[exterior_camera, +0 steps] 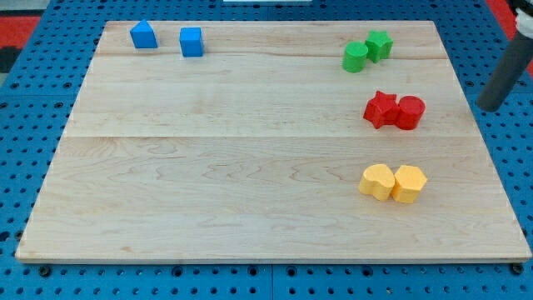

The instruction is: Slide the red blocks towards the center

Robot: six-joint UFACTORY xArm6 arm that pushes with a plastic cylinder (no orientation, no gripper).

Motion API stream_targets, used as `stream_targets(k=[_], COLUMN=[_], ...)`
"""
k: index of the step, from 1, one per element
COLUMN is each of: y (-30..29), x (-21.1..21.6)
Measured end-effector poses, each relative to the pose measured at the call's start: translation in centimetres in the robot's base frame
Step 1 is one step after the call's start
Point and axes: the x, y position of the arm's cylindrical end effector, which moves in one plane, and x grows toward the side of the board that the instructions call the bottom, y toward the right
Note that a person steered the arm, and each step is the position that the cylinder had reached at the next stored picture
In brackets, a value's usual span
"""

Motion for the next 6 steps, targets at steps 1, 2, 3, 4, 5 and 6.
stream_targets(k=[1, 2, 3, 4, 5, 6], y=[-5.1, -9.0, -14.5, -15.8, -15.5, -15.2], x=[0.0, 0.0, 0.0, 0.0, 0.0, 0.0])
